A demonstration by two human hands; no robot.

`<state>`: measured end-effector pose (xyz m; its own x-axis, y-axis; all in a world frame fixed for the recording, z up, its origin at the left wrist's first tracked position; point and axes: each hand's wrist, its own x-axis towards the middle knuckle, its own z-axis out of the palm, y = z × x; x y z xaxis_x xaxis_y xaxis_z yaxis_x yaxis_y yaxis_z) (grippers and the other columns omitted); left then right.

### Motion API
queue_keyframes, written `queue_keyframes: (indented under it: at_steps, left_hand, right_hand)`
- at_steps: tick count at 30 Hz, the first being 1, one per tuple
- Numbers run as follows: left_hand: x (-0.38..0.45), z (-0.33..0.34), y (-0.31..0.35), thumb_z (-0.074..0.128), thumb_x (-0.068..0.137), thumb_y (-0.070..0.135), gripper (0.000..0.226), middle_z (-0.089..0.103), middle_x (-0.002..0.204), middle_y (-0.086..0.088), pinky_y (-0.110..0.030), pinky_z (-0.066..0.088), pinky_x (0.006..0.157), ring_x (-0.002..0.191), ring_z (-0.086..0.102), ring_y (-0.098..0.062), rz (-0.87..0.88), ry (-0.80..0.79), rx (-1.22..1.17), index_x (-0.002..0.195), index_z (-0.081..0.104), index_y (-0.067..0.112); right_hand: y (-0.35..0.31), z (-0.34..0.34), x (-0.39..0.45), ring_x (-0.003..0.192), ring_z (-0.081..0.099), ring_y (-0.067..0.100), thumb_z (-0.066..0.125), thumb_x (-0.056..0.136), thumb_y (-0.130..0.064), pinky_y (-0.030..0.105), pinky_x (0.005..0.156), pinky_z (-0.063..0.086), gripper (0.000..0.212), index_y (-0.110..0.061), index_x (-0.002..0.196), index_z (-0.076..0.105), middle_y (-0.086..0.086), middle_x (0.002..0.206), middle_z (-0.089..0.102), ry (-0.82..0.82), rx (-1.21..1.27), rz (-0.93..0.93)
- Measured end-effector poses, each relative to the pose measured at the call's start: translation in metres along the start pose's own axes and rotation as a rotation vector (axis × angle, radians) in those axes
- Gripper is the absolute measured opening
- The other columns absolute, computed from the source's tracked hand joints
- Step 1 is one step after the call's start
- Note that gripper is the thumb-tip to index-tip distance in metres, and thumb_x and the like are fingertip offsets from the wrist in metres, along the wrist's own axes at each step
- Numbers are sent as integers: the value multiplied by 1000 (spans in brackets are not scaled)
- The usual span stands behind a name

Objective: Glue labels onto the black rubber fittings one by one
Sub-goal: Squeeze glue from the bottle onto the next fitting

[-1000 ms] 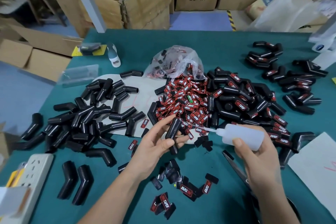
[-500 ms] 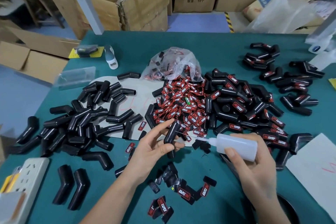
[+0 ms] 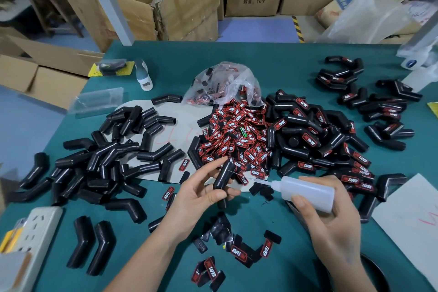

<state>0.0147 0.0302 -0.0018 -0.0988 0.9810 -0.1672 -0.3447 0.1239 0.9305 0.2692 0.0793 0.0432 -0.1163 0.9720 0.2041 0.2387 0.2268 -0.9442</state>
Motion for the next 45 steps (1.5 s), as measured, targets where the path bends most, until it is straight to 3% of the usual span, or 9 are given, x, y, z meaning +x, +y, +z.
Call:
queue_keyframes:
  at_steps: [5, 13, 17, 23, 30, 45]
  left_hand:
    - [0, 0, -1, 88, 84, 38, 72, 68, 127, -14, -41, 58, 100, 112, 72, -44, -1, -8, -10, 149, 57, 29]
    - [0, -1, -2, 87, 86, 37, 71, 68, 124, -15, -42, 57, 100, 112, 72, -44, 4, -20, -20, 150, 57, 28]
    - [-1, -1, -1, 87, 85, 37, 70, 69, 123, -18, -39, 58, 99, 112, 72, -44, 6, -22, -25, 149, 58, 30]
    - [0, -1, -1, 86, 86, 37, 70, 69, 123, -13, -40, 58, 99, 111, 72, -44, 11, -28, -25, 149, 57, 30]
    - [1, -2, -2, 85, 89, 33, 68, 70, 124, -13, -41, 57, 100, 111, 73, -43, 19, -33, -14, 150, 56, 29]
    - [-1, -1, 0, 88, 85, 36, 70, 71, 122, -13, -42, 58, 100, 111, 73, -43, 11, -26, -20, 148, 58, 31]
  right_hand:
    - [-3, 0, 1, 93, 68, 9, 70, 81, -48, 19, 70, 55, 24, -53, 104, 66, -16, 103, 67, -10, -3, -29]
    - [0, -1, 2, 93, 68, 13, 71, 81, -49, 28, 69, 56, 24, -50, 104, 67, -15, 102, 66, -1, 3, -27]
    - [-2, -1, 3, 93, 67, 10, 70, 82, -48, 17, 70, 53, 24, -52, 105, 66, -16, 101, 65, 2, 5, -44]
    - [-2, -2, 2, 92, 67, 14, 71, 81, -48, 26, 68, 56, 24, -52, 104, 66, -15, 101, 65, -12, 1, -48]
    - [-1, -2, 2, 91, 67, 10, 71, 82, -47, 18, 71, 53, 24, -51, 105, 66, -16, 101, 65, 2, 3, -65]
    - [1, -3, 1, 90, 66, 14, 72, 82, -47, 23, 70, 53, 24, -48, 106, 67, -14, 100, 64, 5, 13, -59]
